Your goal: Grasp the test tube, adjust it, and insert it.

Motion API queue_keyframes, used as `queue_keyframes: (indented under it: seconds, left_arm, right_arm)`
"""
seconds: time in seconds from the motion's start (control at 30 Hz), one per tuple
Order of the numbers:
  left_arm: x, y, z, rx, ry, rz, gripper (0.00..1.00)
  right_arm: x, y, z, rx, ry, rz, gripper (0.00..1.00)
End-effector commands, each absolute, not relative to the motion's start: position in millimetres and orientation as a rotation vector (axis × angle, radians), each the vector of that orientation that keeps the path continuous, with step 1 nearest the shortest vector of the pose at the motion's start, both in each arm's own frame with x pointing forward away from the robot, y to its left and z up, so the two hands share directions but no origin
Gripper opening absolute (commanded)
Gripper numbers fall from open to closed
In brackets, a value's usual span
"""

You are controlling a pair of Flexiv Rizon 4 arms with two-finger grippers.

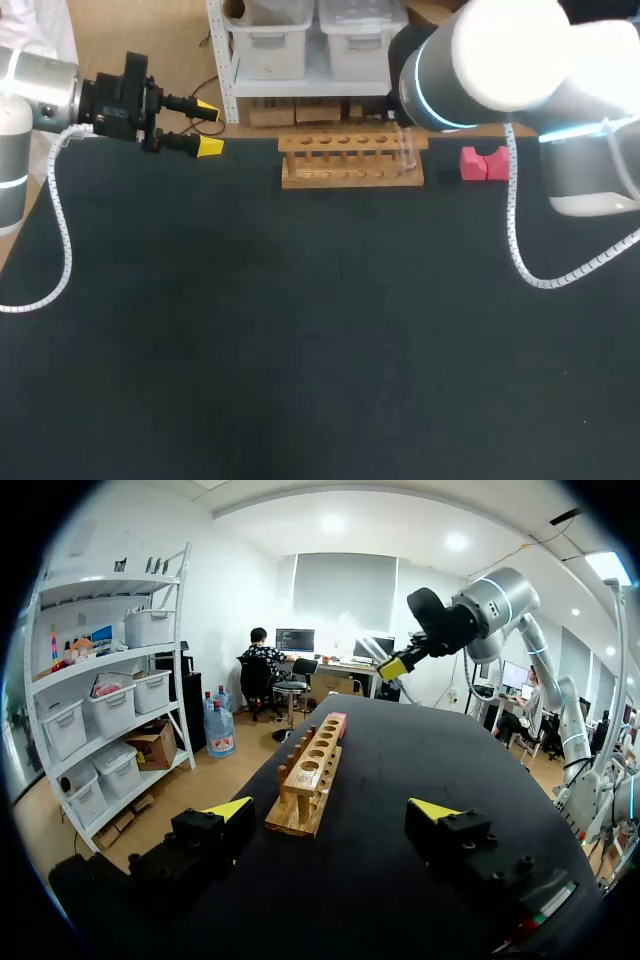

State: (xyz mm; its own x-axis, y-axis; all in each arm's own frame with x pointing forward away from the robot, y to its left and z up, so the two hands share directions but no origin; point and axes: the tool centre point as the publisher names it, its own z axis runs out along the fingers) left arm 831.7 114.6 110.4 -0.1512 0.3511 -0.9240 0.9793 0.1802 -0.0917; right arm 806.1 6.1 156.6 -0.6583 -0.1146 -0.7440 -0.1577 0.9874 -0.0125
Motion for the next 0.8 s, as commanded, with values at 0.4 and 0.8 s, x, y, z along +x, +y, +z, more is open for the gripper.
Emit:
queue_keyframes:
  seconds: [0.4,0.8]
  left_arm:
    - [829.0,114.8,109.7,1.282,1.643,-0.971,1.00]
    - [829.0,114.8,109.7,1.282,1.643,-0.971,1.00]
  right_arm:
    - [836.4,2.4,172.0,-0.111,1.322,0.131,0.00]
    - [857.8,-0.4,168.3,-0.106,1.227,0.144,0.00]
